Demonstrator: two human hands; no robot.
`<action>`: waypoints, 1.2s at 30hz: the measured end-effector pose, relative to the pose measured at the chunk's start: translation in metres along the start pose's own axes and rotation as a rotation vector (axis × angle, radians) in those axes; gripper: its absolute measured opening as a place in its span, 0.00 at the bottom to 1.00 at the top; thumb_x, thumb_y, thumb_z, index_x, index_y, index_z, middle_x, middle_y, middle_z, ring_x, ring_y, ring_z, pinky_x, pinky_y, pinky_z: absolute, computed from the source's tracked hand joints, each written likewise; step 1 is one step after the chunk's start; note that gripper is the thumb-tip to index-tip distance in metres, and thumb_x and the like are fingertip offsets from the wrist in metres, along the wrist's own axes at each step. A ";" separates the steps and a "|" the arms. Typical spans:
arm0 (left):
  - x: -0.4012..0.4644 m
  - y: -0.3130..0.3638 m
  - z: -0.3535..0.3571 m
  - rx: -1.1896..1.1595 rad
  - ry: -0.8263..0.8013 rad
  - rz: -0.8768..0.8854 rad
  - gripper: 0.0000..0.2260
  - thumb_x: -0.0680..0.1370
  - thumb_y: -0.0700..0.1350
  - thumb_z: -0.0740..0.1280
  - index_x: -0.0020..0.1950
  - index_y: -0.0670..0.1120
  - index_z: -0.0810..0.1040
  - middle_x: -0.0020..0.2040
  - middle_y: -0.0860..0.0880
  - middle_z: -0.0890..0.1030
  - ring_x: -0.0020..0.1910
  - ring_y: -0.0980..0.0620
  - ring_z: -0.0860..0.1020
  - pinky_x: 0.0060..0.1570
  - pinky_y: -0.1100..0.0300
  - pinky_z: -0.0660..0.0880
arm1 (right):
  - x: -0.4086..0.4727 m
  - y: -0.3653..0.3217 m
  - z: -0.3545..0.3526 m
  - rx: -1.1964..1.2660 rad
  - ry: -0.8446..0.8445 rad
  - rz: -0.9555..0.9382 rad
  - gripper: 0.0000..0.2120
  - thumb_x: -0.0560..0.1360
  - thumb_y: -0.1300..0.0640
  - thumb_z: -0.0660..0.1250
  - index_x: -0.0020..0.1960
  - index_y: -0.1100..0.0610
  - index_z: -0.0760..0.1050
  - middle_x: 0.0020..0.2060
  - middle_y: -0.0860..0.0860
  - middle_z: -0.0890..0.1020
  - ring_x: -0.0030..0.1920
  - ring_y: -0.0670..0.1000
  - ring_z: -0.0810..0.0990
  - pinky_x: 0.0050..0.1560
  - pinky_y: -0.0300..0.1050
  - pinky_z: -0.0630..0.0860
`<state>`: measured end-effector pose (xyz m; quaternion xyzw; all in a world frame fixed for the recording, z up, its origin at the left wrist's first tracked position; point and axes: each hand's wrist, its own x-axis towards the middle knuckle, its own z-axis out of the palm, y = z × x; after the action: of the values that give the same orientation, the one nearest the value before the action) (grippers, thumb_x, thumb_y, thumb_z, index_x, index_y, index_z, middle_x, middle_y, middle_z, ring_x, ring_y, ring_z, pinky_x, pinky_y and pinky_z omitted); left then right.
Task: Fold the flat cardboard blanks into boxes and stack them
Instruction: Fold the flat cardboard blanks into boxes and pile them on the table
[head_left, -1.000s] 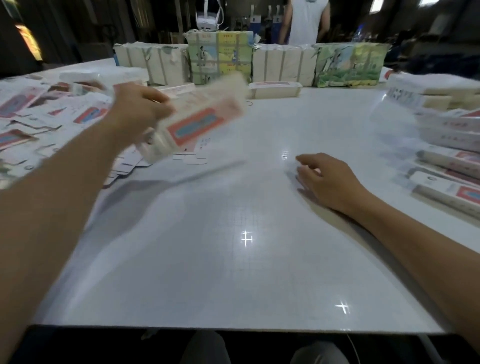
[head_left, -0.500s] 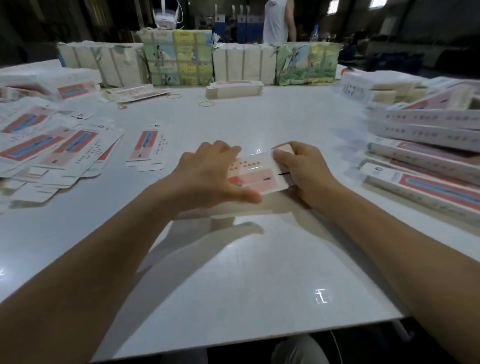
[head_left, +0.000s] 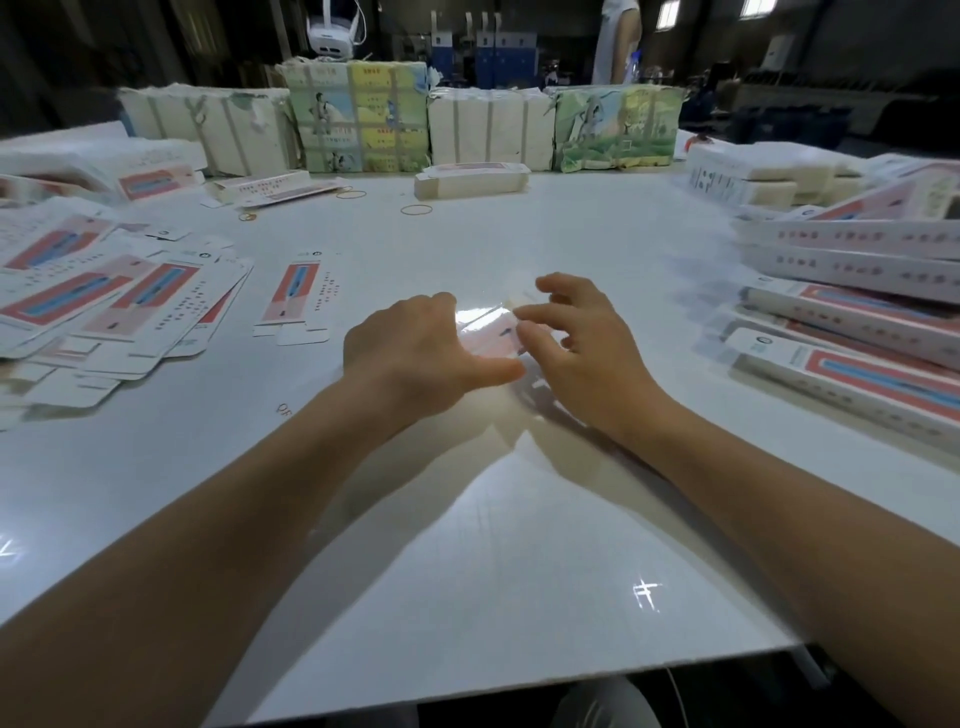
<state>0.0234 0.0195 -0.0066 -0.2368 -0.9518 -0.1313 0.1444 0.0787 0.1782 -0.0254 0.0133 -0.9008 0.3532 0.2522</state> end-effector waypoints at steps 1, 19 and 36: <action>0.000 0.001 -0.001 -0.001 -0.003 0.001 0.30 0.62 0.74 0.61 0.50 0.52 0.70 0.39 0.54 0.72 0.38 0.51 0.73 0.30 0.61 0.62 | 0.002 -0.001 -0.002 0.110 -0.007 0.073 0.10 0.78 0.55 0.62 0.55 0.53 0.81 0.68 0.47 0.69 0.66 0.46 0.68 0.63 0.43 0.67; 0.005 -0.008 -0.016 -0.255 -0.303 0.023 0.34 0.56 0.75 0.66 0.52 0.54 0.72 0.44 0.55 0.76 0.41 0.53 0.76 0.45 0.53 0.78 | 0.004 0.002 -0.012 0.560 -0.116 0.332 0.09 0.70 0.55 0.74 0.35 0.55 0.76 0.33 0.53 0.80 0.33 0.49 0.76 0.34 0.42 0.73; 0.005 -0.018 -0.007 -0.273 -0.167 0.063 0.21 0.68 0.63 0.71 0.52 0.54 0.70 0.48 0.53 0.76 0.38 0.50 0.78 0.42 0.58 0.79 | -0.004 -0.008 -0.007 0.351 0.153 0.179 0.13 0.75 0.58 0.65 0.36 0.44 0.80 0.42 0.51 0.78 0.36 0.48 0.75 0.42 0.46 0.73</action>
<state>0.0120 0.0043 -0.0012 -0.2942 -0.9258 -0.2348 0.0355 0.0869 0.1757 -0.0176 -0.0501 -0.8013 0.5255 0.2815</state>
